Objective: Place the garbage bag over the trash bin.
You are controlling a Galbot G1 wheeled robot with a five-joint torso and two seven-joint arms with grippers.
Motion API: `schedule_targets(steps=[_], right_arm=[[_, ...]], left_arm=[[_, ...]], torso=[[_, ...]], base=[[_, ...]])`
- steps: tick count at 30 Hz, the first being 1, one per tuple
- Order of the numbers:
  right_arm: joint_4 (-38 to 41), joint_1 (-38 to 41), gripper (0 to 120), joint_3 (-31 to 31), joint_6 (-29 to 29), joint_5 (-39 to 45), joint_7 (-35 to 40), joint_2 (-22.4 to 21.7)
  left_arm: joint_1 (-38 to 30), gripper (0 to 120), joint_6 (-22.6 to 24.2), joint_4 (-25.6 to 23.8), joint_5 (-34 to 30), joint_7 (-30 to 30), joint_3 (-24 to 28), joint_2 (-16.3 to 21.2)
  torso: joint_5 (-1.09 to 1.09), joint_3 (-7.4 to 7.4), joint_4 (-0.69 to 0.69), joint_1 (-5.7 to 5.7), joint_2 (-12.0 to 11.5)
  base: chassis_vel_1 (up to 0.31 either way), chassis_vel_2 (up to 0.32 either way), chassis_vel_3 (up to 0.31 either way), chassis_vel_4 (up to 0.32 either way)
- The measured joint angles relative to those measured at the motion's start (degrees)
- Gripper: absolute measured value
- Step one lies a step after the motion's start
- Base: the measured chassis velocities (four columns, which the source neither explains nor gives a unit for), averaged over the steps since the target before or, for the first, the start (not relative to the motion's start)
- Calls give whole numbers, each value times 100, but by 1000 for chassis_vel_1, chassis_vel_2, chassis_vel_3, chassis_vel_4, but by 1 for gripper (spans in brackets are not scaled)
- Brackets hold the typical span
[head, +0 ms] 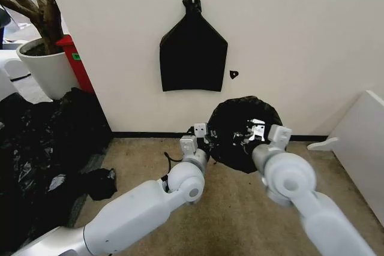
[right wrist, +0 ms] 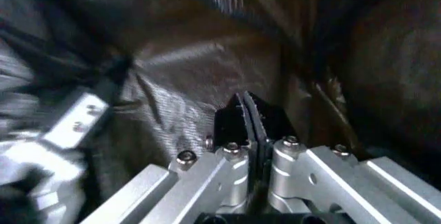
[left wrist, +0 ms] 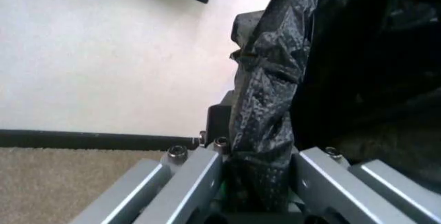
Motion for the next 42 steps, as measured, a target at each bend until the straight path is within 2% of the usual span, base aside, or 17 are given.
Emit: schedule_targets(steps=[4, 9, 20, 25, 30, 39, 42], right_arm=[[-229, 61, 0, -178, 22, -58, 5, 70], [-33, 33, 0, -296, 22, 258, 103, 42], [-117, 473, 0, 27, -12, 238, -101, -372], [-454, 680, 0, -154, -14, 75, -142, -291], [-809, 820, 0, -687, -8, -186, -90, 47], [-620, 1062, 0, -693, -9, -141, 3, -159], [-828, 1271, 0, -690, -9, -71, 34, -181]], left_arm=[[5, 0, -27, -75, 53, 66, 0, 9], [-12, 0, -51, -74, 95, 127, -21, 3], [6, 0, -73, -59, 106, 189, -69, 5], [7, 0, -91, -92, 113, 216, -77, 20], [-4, 0, -106, -112, 157, 279, -138, 50], [33, 0, -121, -116, 225, 351, -203, 133], [62, 0, -152, -133, 363, 414, -193, 156]], torso=[[0, 0, 0, 0, 0], [0, 0, 0, 0, 0], [0, 0, -1, 0, 0], [0, 0, -1, 0, 0], [0, 0, 0, 0, 0], [-1, 0, -1, 0, 0], [-1, -1, -1, 0, 0]], base=[[0, 0, 0, 0], [0, 0, 0, 0], [0, 0, 0, 0], [0, 0, 0, 0], [0, 0, 0, 0], [0, 0, 0, 0], [0, 0, 0, 0]])
